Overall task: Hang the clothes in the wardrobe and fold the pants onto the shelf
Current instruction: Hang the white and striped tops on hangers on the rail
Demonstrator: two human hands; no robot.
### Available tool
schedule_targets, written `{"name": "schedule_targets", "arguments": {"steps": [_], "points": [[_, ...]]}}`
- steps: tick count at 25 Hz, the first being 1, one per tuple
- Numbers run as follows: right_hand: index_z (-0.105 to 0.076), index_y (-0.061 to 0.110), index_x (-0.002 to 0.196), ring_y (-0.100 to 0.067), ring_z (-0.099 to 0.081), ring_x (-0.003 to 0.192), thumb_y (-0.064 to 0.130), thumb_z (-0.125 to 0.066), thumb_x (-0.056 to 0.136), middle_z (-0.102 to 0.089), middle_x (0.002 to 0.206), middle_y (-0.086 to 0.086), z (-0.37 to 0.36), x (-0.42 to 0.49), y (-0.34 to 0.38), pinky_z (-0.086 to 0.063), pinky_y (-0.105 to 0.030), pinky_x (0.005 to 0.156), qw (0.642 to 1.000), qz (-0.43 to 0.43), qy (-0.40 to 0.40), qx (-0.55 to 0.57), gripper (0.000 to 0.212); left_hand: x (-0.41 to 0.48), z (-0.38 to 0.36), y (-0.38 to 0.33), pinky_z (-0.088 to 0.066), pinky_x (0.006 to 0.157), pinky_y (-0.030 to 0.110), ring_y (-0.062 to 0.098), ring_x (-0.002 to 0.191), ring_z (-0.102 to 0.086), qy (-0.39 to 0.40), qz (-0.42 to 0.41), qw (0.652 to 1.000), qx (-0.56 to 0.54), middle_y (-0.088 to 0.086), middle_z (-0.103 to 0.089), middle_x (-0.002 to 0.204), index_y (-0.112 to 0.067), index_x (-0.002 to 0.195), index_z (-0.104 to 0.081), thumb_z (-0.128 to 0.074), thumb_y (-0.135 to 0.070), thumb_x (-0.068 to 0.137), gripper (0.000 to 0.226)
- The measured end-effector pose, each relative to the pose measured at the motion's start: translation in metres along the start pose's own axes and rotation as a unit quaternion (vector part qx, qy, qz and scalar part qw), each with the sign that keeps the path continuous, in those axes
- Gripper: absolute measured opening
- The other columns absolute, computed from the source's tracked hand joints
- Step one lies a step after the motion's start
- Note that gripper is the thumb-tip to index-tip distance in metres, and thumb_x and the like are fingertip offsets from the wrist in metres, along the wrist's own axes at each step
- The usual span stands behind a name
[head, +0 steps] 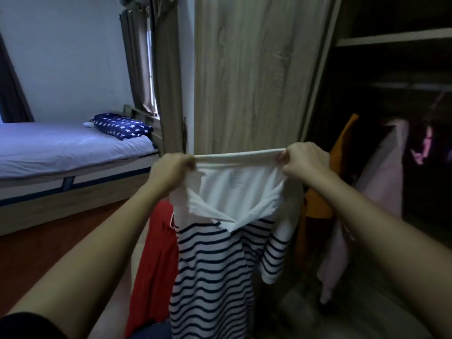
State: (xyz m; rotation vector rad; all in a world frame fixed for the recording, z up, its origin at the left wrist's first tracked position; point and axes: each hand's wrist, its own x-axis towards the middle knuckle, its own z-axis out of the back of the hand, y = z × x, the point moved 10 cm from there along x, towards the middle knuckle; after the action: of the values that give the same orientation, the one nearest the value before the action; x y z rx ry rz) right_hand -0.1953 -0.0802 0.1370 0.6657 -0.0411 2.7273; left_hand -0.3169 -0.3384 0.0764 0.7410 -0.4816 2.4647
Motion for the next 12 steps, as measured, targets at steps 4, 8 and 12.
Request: {"name": "schedule_targets", "arguments": {"steps": [4, 8, 12], "points": [[-0.065, 0.011, 0.105, -0.03, -0.058, 0.088, 0.025, -0.059, 0.087, -0.062, 0.098, -0.011, -0.027, -0.014, -0.053, -0.038, -0.027, 0.065, 0.995, -0.083, 0.05, 0.024, 0.023, 0.016, 0.024, -0.021, -0.05, 0.073, 0.039, 0.035, 0.091, -0.061, -0.069, 0.095, 0.99, -0.073, 0.012, -0.069, 0.093, -0.017, 0.084, -0.075, -0.06, -0.012, 0.075, 0.018], [-0.066, 0.013, 0.108, -0.029, -0.062, 0.098, 0.02, -0.06, 0.084, -0.063, 0.105, -0.009, -0.029, -0.021, -0.082, -0.044, -0.027, 0.072, 0.994, -0.082, 0.064, 0.027, 0.025, 0.021, -0.013, -0.081, -0.044, 0.08, 0.046, 0.037, 0.108, -0.046, -0.01, 0.034, 0.999, -0.01, 0.015, -0.051, 0.116, -0.003, 0.11, -0.06, -0.054, -0.01, 0.083, 0.029], [-0.069, 0.017, 0.094, -0.023, -0.056, 0.098, 0.014, -0.063, 0.084, -0.055, 0.107, -0.003, -0.001, -0.033, -0.114, -0.048, -0.033, 0.08, 0.994, -0.101, 0.026, 0.041, 0.012, 0.05, -0.012, -0.09, -0.048, 0.075, 0.042, 0.04, 0.09, -0.059, -0.023, -0.025, 0.995, -0.09, 0.019, -0.062, 0.094, -0.006, 0.088, -0.073, -0.058, -0.003, 0.078, 0.018]]}}
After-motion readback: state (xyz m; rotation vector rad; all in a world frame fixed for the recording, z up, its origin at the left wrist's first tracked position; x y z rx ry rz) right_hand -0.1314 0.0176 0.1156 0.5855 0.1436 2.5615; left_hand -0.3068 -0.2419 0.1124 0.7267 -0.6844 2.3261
